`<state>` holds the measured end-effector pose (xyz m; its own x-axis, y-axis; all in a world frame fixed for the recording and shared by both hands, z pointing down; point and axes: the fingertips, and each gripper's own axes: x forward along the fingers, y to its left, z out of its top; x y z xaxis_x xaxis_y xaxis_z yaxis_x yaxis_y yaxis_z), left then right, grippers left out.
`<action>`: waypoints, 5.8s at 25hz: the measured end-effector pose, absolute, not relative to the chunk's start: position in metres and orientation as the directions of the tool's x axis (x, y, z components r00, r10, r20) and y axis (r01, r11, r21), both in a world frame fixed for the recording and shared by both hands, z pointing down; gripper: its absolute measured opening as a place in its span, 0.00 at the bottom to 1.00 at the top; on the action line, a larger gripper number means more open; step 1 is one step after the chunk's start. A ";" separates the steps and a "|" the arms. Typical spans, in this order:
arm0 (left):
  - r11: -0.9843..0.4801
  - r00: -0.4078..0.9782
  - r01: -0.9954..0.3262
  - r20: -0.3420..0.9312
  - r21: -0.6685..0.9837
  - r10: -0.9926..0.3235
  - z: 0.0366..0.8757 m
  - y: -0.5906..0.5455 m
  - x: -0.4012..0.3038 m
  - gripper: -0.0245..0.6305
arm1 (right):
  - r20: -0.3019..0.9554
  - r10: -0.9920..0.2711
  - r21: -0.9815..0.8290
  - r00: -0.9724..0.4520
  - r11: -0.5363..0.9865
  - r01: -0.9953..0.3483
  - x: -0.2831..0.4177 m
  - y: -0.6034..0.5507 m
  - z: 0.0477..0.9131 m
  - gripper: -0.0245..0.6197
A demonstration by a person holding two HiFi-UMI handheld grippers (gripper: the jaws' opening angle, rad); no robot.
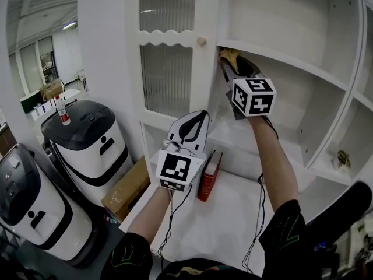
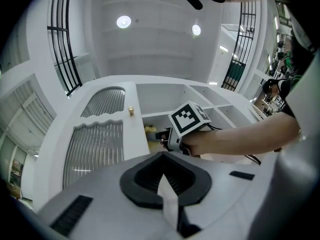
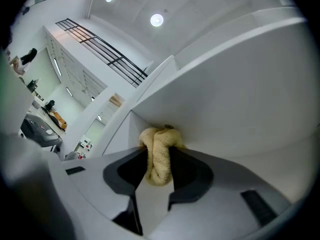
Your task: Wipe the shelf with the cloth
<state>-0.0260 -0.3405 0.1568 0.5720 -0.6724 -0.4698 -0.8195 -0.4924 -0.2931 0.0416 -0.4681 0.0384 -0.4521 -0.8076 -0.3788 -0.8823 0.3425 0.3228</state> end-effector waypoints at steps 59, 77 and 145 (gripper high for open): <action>-0.530 0.567 -0.820 -0.427 -0.213 -0.705 0.193 -0.342 -0.015 0.04 | -0.283 -0.756 0.289 -0.590 0.519 -0.804 0.041 -0.464 0.112 0.24; -0.567 0.600 -0.796 -0.395 -0.212 -0.695 0.206 -0.341 0.000 0.04 | -0.317 -0.672 0.351 -0.670 0.573 -0.741 0.016 -0.408 0.114 0.24; -0.665 0.646 -0.746 -0.287 -0.037 -0.708 0.294 -0.374 0.021 0.04 | 0.273 -0.695 0.579 -0.665 0.670 -0.463 0.011 -0.390 0.234 0.25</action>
<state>0.0209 -0.3737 0.2943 0.6456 -0.7078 -0.2868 -0.7457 -0.6653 -0.0370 0.0106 -0.3903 0.2335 -0.6649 -0.6953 0.2727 -0.4635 0.6705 0.5794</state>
